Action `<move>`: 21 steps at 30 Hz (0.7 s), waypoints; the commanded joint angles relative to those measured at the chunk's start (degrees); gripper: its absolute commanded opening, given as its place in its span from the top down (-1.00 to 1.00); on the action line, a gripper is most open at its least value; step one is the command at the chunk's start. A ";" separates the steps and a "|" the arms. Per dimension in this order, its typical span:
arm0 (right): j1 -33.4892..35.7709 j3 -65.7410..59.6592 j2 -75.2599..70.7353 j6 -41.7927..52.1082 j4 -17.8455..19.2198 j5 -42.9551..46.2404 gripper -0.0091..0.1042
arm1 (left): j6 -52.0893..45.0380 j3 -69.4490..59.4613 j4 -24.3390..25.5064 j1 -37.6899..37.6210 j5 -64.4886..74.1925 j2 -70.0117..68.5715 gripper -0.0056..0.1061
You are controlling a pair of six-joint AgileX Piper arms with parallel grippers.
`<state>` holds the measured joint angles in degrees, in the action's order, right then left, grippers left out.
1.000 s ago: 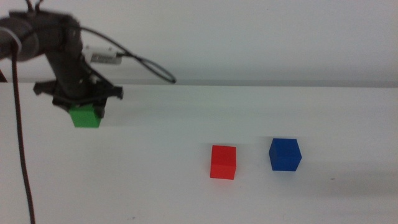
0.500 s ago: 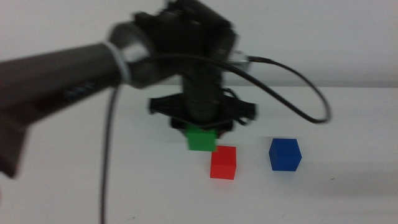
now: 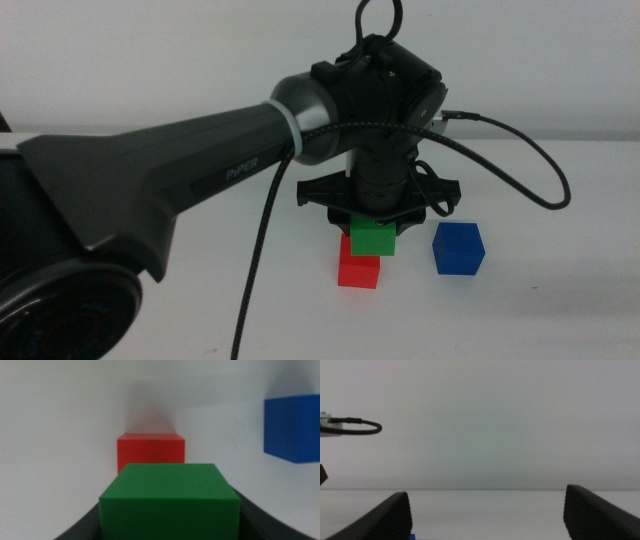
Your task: Stack red cubes first, then green, then blue cubes in a specific spot.
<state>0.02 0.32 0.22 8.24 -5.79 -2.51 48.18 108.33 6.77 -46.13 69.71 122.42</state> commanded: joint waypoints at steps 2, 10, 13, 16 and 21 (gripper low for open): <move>-0.54 -2.46 -2.28 0.59 0.33 0.47 -0.59 | 1.19 0.60 0.81 0.37 4.06 0.65 0.93; -0.54 -2.46 -2.28 0.59 0.33 0.47 -0.59 | 1.75 0.60 0.50 0.97 3.01 2.58 0.93; -0.54 -2.46 -2.28 0.59 0.33 0.47 -0.59 | 1.75 0.50 0.87 0.96 2.90 2.82 0.93; -0.54 -2.46 -2.28 0.59 0.33 0.47 -0.59 | 1.75 0.50 0.87 0.96 2.26 3.33 0.93; -0.54 -2.46 -2.28 0.59 0.33 0.47 -0.59 | 1.37 0.50 1.15 0.96 0.77 3.37 0.93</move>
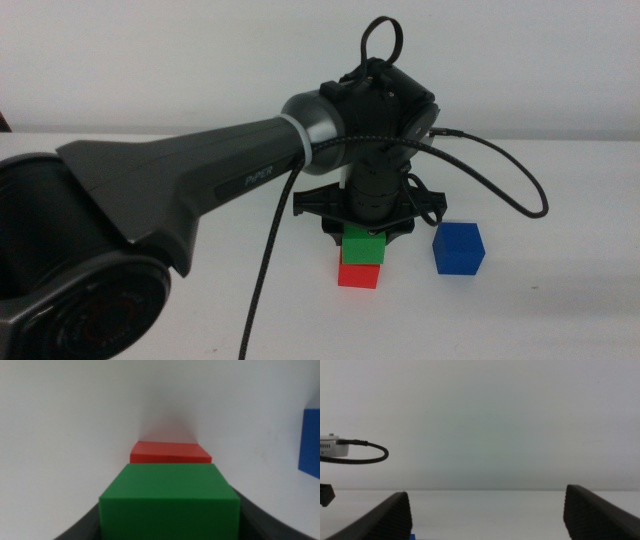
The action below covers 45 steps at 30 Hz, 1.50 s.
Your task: Stack red cubes first, then green, then blue cubes in a specific spot.
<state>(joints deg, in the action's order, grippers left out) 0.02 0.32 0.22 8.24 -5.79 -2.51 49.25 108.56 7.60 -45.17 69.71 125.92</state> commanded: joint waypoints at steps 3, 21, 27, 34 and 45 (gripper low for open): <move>-0.54 -2.46 -2.28 0.59 0.33 0.47 -0.59 | -0.45 0.27 0.08 -0.01 -0.29 0.36 0.93; -0.54 -2.46 -2.28 0.59 0.33 0.47 -0.59 | -5.54 0.27 -0.99 -0.01 -0.80 1.84 0.66; -0.54 -2.46 -2.28 0.59 0.33 0.47 -0.59 | -7.62 0.27 -0.38 -0.01 -0.45 1.84 -0.11; -0.54 -2.46 -2.28 0.59 0.33 0.47 -0.59 | -11.23 0.38 1.43 0.13 1.21 -3.39 -0.78; -0.54 -2.46 -2.28 0.59 0.33 0.47 -0.59 | -40.42 -4.36 -0.84 0.13 5.82 -37.09 -0.78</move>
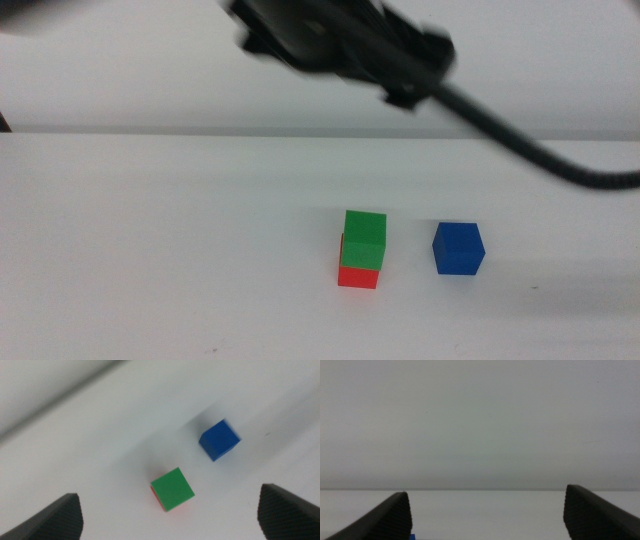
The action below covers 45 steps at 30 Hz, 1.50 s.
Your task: Stack red cubes first, then green, then blue cubes in a specific spot.
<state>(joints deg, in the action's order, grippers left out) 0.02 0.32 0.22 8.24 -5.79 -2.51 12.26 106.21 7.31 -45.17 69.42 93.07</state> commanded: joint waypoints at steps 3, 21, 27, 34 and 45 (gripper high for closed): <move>-0.54 -2.46 -2.28 0.59 0.33 0.47 -0.59 | -8.66 -8.57 -0.32 1.20 5.47 -15.65 -0.78; -0.54 -2.46 -2.28 0.59 0.33 0.47 -0.59 | -3.69 -47.44 -4.74 6.86 -13.37 -56.36 -0.78; -0.54 -2.46 -2.28 0.59 0.33 0.47 -0.59 | -4.85 -47.44 -4.92 6.86 -14.36 -56.36 -0.78; -0.54 -2.46 -2.28 0.59 0.33 0.47 -0.59 | -4.85 -47.44 -3.58 6.86 -14.78 -56.36 -0.78; -0.54 0.01 -2.15 -0.72 -0.75 -1.25 -0.59 | -4.97 -47.44 -3.09 6.86 -14.78 -56.36 -0.78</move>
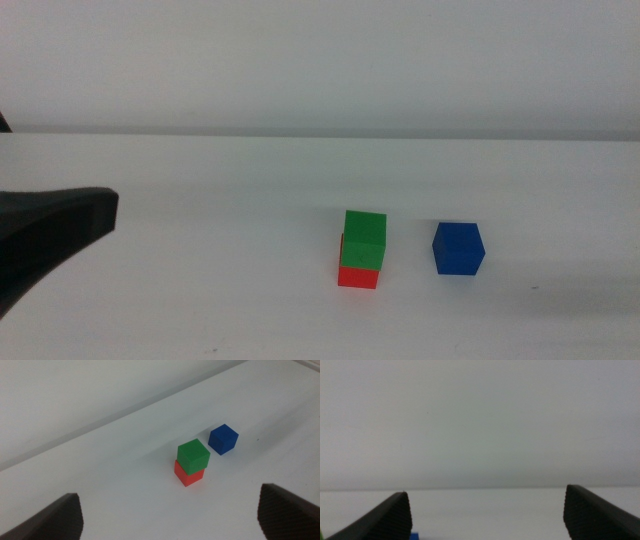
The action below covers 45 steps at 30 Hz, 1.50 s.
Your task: Stack red cubes first, then green, then blue cubes in a specific spot.
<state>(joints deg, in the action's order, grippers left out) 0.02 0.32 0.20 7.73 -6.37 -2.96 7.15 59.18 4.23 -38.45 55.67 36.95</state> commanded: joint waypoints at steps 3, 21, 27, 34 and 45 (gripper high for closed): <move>-0.54 8.31 0.94 -0.36 1.53 -8.79 -0.59 | 0.13 -0.41 0.00 0.15 -1.02 -0.25 -0.78; -0.54 52.52 50.83 -15.82 1.02 -50.21 -0.59 | 0.14 -0.41 0.25 0.15 -1.02 -0.25 -0.78; -0.37 53.64 59.44 -16.94 0.41 -50.47 -0.59 | 0.14 -0.41 0.25 0.15 -1.02 -0.25 -0.78; 13.14 61.74 80.57 -29.85 9.80 -54.63 -0.59 | 0.39 -0.41 0.50 0.15 -1.02 -0.25 -0.78; 22.94 71.78 99.82 -38.71 15.10 -52.58 -0.58 | 0.25 -0.41 0.84 0.15 -1.02 -0.25 -0.78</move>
<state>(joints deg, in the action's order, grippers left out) 22.87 70.54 98.59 -31.02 8.36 -55.92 7.05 59.18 5.09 -38.45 55.63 36.95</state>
